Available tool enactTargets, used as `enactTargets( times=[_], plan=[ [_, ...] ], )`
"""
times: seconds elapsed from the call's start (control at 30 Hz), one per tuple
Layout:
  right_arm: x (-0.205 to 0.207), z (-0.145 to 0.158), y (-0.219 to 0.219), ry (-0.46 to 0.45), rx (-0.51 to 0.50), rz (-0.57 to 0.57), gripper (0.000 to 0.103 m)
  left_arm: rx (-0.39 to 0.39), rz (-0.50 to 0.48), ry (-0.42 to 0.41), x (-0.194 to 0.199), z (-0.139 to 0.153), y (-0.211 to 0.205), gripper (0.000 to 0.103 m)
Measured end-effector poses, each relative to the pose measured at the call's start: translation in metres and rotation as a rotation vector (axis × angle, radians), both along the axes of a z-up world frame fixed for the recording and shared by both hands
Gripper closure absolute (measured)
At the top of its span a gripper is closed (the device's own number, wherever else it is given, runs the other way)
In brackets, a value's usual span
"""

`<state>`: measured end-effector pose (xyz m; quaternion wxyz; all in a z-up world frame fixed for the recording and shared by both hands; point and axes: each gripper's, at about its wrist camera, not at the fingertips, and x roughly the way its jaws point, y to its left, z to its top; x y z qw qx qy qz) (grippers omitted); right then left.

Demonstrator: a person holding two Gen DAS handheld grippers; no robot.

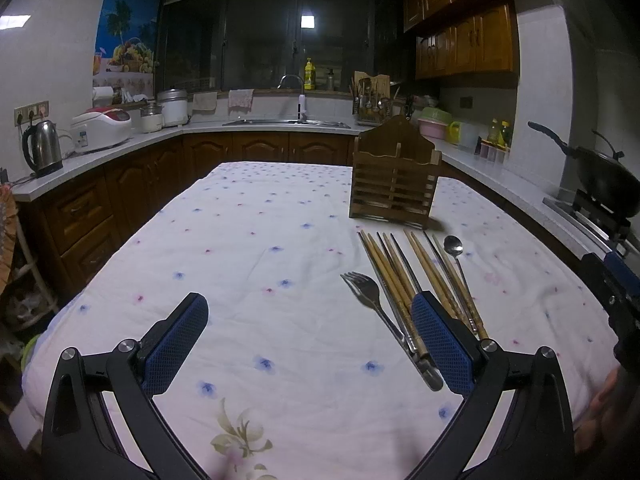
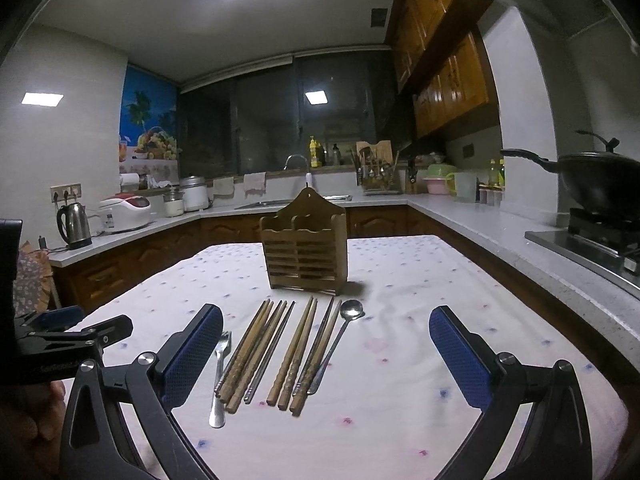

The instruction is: Organize utensils

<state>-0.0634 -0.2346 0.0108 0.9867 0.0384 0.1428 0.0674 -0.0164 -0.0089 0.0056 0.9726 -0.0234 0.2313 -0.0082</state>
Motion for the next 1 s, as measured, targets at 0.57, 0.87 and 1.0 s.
enactTargets(
  times=[0.57, 0.87, 1.0],
  plan=[
    [0.0013, -0.0018, 0.0024, 0.028, 0.018, 0.025, 0.0, -0.002, -0.001, 0.002, 0.0002, 0.0017, -0.0018, 0.0],
    [0.0015, -0.0028, 0.0037, 0.034, 0.028, 0.035, 0.0, -0.013, -0.006, 0.012, 0.0035, 0.0019, -0.005, 0.0],
    [0.0041, -0.0034, 0.0036, 0.043, 0.036, 0.042, 0.0, -0.025, -0.006, 0.036, 0.0082, -0.001, -0.0017, 0.0]
  ],
)
